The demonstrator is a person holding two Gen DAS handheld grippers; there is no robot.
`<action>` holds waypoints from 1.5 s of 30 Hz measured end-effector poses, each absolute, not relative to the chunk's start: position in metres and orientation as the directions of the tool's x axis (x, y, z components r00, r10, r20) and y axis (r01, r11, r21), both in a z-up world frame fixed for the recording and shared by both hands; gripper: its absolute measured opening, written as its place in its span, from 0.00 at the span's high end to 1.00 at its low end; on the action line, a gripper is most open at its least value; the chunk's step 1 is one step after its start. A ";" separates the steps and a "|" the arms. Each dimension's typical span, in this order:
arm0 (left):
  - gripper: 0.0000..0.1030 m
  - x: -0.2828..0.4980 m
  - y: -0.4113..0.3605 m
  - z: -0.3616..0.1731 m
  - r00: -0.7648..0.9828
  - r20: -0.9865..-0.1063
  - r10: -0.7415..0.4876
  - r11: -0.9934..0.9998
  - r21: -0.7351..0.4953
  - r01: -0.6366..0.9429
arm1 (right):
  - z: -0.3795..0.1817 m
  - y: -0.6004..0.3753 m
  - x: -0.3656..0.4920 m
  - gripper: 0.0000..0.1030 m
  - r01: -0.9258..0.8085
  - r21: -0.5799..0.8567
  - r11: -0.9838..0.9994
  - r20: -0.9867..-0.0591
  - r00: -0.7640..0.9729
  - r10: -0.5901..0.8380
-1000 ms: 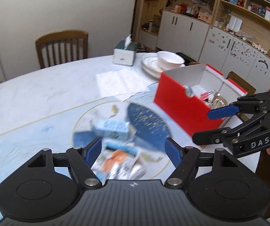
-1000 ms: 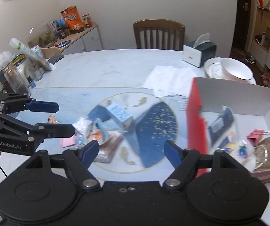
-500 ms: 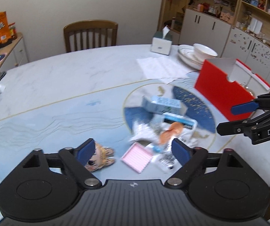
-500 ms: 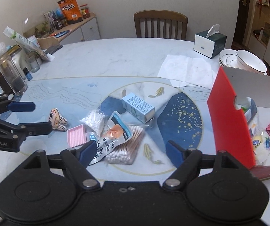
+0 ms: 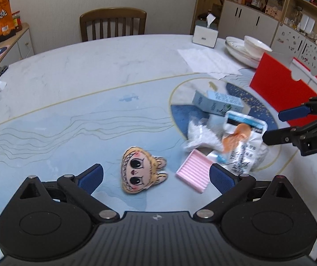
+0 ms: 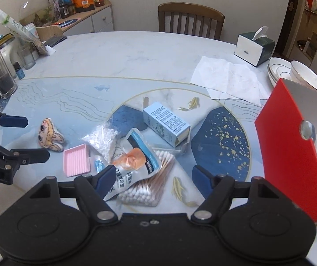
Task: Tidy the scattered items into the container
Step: 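Move both open tools back toward the remaining items on the table, then grasp the plush keychain with left tool while right tool grasps white snack packet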
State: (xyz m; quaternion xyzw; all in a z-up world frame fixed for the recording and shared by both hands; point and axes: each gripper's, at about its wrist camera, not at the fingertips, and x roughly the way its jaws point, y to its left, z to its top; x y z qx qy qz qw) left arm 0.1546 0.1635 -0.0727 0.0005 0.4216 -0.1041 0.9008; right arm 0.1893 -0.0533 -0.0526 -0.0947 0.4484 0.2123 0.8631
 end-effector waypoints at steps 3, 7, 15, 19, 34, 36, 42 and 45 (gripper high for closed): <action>0.00 0.158 0.166 -0.079 0.616 -0.768 -0.176 0.980 -0.076 0.185 | -0.058 -0.047 0.194 0.29 -0.450 0.018 0.893 -0.818 0.507 0.272; 0.01 0.163 0.168 -0.084 0.612 -0.774 -0.163 0.982 -0.068 0.176 | -0.061 -0.041 0.199 0.36 -0.450 0.024 0.893 -0.822 0.499 0.273; 0.01 0.169 0.166 -0.093 0.601 -0.785 -0.148 0.980 -0.035 0.195 | -0.068 -0.041 0.203 0.56 -0.429 0.073 0.900 -0.835 0.468 0.291; 0.01 0.168 0.162 -0.092 0.613 -0.778 -0.140 0.977 -0.008 0.213 | -0.067 -0.041 0.203 0.65 -0.423 0.088 0.902 -0.832 0.466 0.300; 0.28 0.169 0.163 -0.088 0.618 -0.774 -0.140 0.980 -0.019 0.198 | -0.069 -0.057 0.207 0.92 -0.362 0.193 0.912 -0.833 0.431 0.348; 0.36 0.169 0.162 -0.088 0.615 -0.776 -0.143 0.980 -0.024 0.198 | -0.068 -0.058 0.207 0.92 -0.358 0.196 0.913 -0.832 0.432 0.348; 0.52 0.169 0.163 -0.089 0.604 -0.785 -0.136 0.981 -0.023 0.192 | -0.066 -0.059 0.206 0.95 -0.354 0.205 0.913 -0.829 0.433 0.354; 0.58 0.168 0.162 -0.088 0.605 -0.786 -0.129 0.982 -0.018 0.186 | -0.063 -0.060 0.204 0.96 -0.359 0.209 0.910 -0.823 0.438 0.361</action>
